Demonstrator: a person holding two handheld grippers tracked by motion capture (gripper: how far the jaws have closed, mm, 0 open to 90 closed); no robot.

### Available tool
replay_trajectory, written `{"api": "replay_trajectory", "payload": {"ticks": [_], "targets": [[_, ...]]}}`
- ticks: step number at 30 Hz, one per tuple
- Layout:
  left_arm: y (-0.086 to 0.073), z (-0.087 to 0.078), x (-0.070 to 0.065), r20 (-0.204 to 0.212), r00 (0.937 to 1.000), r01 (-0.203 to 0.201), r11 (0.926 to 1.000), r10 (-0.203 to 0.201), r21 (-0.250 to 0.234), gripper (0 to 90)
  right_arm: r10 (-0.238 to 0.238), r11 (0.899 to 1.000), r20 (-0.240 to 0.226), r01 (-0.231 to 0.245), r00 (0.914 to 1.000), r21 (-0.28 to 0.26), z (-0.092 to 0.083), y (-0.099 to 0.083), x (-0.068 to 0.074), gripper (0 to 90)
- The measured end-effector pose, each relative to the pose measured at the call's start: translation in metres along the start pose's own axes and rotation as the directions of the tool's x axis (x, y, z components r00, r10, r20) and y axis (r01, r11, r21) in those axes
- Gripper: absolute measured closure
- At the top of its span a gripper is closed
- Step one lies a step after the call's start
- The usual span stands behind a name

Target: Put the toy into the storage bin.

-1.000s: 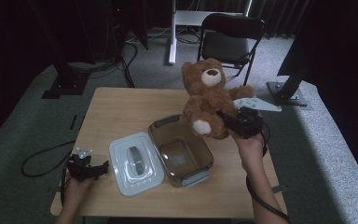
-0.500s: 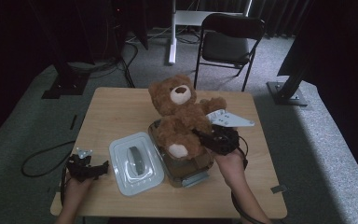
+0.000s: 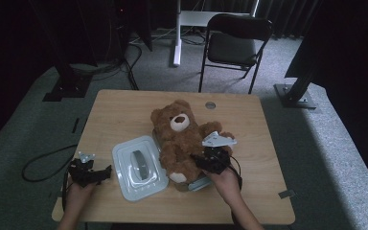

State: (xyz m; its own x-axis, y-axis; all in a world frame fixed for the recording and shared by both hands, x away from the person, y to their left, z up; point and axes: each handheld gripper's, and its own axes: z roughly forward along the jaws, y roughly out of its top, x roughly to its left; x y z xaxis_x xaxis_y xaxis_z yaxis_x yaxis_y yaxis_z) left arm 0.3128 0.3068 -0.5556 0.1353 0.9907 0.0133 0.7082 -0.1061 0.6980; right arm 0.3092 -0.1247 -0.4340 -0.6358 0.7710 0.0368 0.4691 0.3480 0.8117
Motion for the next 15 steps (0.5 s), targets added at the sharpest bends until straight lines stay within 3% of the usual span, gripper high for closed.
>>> {"api": "replay_trajectory", "payload": {"ticks": [4, 11, 15], "targets": [[0.0, 0.0, 0.0, 0.0, 1.0, 0.0, 1.0, 0.0, 0.0, 1.6, -0.017, 1.0, -0.001, 0.017, 0.9999, 0.013, 0.001, -0.002, 0.002, 56.9], [-0.001, -0.001, 0.0, 0.001, 1.0, -0.002, 1.0, 0.002, -0.001, 1.6, 0.045, 0.999, -0.05, -0.045, 0.9977, 0.008, -0.006, 0.001, -0.003, 33.3], [-0.001, -0.001, 0.0, 0.002, 1.0, -0.002, 1.0, 0.002, -0.001, 1.6, 0.062, 0.998, -0.068, -0.062, 0.9958, 0.005, -0.014, 0.009, -0.004, 27.5]]}}
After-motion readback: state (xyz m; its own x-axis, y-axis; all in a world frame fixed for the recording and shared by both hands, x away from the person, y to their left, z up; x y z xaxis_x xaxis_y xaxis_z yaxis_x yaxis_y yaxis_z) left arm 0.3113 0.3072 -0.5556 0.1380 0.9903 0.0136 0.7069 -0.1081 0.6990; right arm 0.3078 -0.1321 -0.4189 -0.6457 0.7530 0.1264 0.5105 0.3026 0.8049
